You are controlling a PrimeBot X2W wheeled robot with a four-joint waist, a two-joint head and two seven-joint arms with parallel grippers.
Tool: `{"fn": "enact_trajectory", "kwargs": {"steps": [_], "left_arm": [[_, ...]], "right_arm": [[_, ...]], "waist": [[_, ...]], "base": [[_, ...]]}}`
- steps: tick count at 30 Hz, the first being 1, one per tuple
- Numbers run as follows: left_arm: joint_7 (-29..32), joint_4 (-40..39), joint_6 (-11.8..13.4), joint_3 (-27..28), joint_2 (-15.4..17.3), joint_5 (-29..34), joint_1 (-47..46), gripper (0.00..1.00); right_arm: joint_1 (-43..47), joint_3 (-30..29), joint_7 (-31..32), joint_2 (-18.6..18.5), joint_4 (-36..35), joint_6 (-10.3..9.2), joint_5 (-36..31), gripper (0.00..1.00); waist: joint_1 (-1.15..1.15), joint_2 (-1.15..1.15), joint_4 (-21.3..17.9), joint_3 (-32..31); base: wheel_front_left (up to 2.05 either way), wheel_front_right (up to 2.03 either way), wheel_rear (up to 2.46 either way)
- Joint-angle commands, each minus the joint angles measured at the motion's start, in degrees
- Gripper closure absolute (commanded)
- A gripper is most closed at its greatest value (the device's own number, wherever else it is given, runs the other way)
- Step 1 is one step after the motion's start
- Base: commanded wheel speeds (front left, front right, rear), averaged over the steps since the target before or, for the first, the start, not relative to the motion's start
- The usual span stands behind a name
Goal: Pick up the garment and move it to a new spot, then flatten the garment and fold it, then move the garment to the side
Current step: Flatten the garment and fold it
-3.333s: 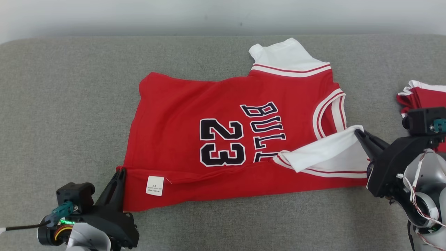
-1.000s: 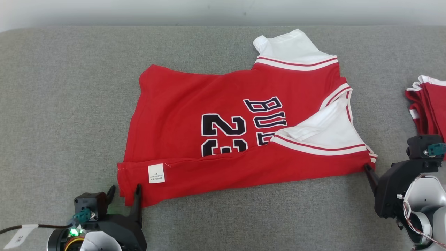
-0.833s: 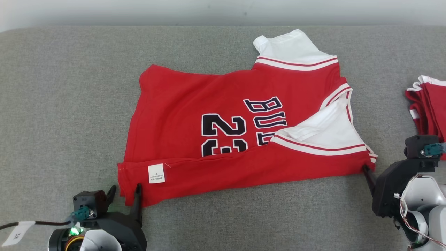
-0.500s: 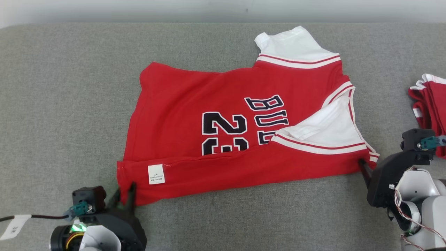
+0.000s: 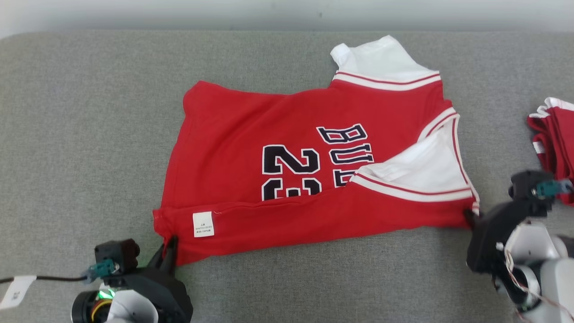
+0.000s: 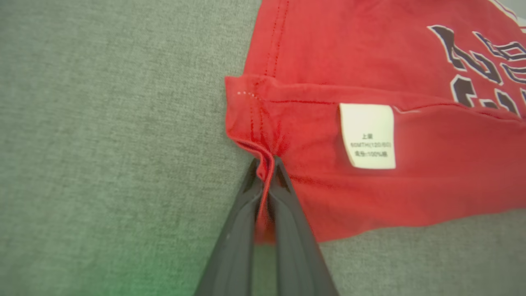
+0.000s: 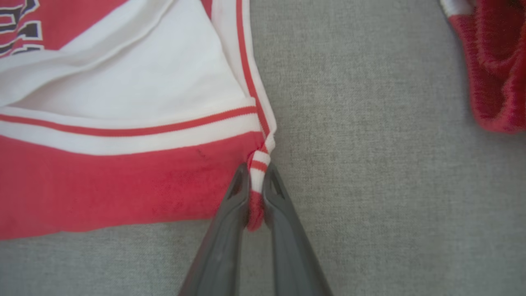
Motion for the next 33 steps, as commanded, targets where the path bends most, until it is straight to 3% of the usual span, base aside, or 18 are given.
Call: {"fn": "enact_trajectory", "kwargs": {"steps": [1, 7, 14, 24, 33], "left_arm": [[1.8, 0.9, -0.6, -1.3, -1.3, -0.8, 3.7, 1.00], [1.8, -3.8, 1.0, 0.4, 0.5, -2.0, 7.8, 1.00], [2.9, -10.9, 2.9, 2.4, 1.6, -4.0, 14.1, 1.00], [8.2, -19.4, 6.2, 2.2, 2.5, -5.8, 22.2, 1.00], [7.4, -22.0, 8.4, 2.6, 2.9, -4.4, 24.5, 1.00]], "right_arm": [[3.4, 0.4, 1.3, -0.3, -2.1, -0.14, 2.2, 1.00], [12.8, -0.9, 6.5, -0.9, -14.0, -0.14, 7.9, 1.00], [19.3, -4.2, 9.8, 0.9, -22.2, -0.14, 8.2, 1.00], [24.6, -3.7, 12.5, 3.1, -24.2, -0.15, 9.1, 1.00], [26.7, -5.4, 13.4, 3.9, -24.2, -0.15, 8.0, 1.00]], "waist": [[-0.01, 0.00, 0.0, -1.2], [-0.01, 0.00, -0.8, -3.3], [-0.01, 0.00, -2.6, -4.6], [-0.01, 0.00, -2.9, -4.8], [-0.01, 0.00, -2.6, -5.1]], "base": [[0.00, 0.00, 0.00], [0.00, 0.00, 0.00], [0.00, 0.00, 0.00], [0.00, 0.00, 0.00], [0.00, 0.00, 0.00]]}}
